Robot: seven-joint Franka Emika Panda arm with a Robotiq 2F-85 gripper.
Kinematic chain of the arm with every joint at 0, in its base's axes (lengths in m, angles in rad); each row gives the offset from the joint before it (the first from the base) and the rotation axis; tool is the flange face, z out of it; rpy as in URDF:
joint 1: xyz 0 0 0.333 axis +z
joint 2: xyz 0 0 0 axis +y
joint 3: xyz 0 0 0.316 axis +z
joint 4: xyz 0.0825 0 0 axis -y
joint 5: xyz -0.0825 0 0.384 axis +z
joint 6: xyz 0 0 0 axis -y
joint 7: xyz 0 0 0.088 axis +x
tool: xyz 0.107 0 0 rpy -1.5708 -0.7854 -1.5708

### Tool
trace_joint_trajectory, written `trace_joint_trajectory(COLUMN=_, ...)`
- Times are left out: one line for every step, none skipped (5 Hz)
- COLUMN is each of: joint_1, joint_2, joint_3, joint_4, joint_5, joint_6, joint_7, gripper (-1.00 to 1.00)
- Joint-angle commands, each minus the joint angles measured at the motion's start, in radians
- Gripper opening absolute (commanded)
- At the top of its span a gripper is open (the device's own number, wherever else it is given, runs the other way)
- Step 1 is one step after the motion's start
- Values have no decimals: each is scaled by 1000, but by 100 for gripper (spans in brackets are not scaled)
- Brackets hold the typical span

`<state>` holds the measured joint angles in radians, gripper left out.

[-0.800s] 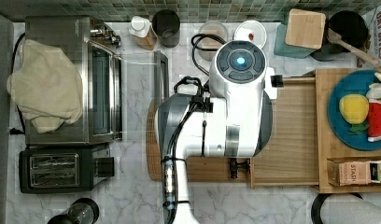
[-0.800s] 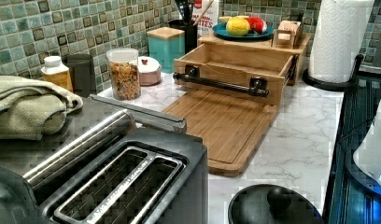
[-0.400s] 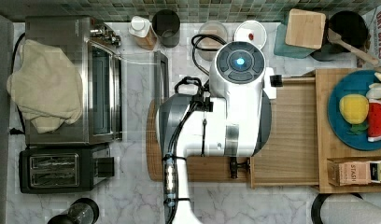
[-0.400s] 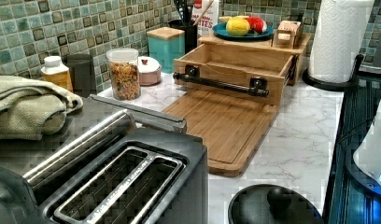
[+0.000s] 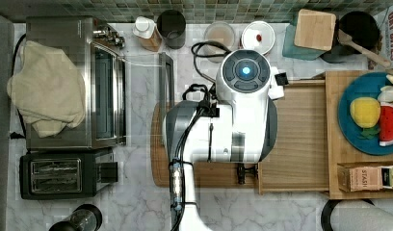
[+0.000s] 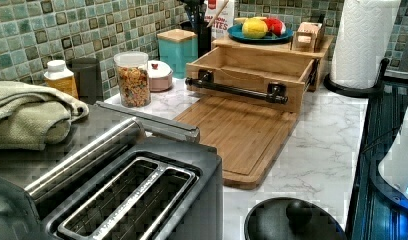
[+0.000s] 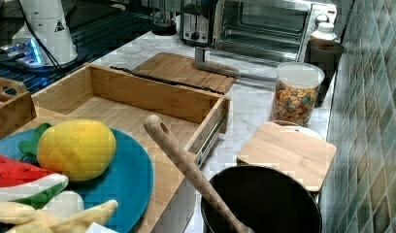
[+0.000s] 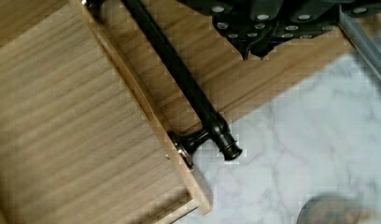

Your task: Close the drawer.

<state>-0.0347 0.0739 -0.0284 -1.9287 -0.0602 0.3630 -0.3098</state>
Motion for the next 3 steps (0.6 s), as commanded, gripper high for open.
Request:
trace_joint_trajectory(joint_1=44, joint_2=71, joint_3=46, joint_4=-27, joint_5=41, joint_6=-80, joint_7=-230, gripper=-100)
trace_joint_trajectory(joint_1=68, joint_2=47, joint_3=73, joint_4=-130, joint_5=-33, joint_6=45, joint_7=-216, gripper=-100)
trace_joint_trajectory(joint_1=73, joint_2=41, joint_3=83, joint_4=-188, joint_5=-55, joint_6=133, joint_7=-244, gripper=-100)
